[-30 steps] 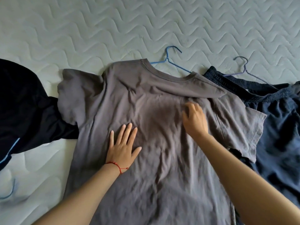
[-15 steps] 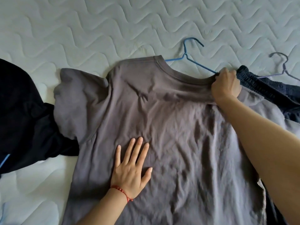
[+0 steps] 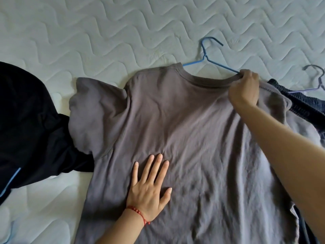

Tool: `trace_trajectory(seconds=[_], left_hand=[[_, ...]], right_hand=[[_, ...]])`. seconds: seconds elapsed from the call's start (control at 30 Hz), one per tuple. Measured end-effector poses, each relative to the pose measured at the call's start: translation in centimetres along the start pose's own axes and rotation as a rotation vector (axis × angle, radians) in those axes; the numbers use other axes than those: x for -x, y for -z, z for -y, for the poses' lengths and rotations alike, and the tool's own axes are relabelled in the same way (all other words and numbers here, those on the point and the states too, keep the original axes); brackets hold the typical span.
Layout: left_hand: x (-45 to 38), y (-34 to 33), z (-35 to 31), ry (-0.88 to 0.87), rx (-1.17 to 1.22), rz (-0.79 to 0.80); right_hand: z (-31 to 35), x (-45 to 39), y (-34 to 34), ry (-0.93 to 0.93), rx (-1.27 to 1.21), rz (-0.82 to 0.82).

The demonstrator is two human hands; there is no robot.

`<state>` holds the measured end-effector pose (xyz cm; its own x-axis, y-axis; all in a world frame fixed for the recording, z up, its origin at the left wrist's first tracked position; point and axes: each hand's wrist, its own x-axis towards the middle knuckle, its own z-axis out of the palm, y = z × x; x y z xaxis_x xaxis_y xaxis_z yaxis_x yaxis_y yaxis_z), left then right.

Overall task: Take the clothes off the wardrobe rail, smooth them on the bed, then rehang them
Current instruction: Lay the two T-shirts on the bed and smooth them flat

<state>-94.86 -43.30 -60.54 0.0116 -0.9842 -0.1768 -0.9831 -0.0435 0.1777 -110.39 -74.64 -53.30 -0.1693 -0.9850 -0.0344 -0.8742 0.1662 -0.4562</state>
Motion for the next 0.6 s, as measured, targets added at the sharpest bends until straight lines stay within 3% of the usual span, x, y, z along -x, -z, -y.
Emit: trace_trajectory(seconds=[0.17, 0.43, 0.6], left_hand=[[-0.2, 0.8, -0.1, -0.002, 0.018, 0.004], [0.4, 4.3, 1.8, -0.044, 0.115, 0.102], [6.9, 6.8, 7.7, 0.126, 0.309, -0.166]], right_hand=[[1.8, 10.0, -2.0, 0.242, -0.181, 0.066], [3.7, 26.2, -2.2, 0.227, -0.118, 0.482], [4.2, 32.0, -0.6, 0.192, -0.076, 0.59]])
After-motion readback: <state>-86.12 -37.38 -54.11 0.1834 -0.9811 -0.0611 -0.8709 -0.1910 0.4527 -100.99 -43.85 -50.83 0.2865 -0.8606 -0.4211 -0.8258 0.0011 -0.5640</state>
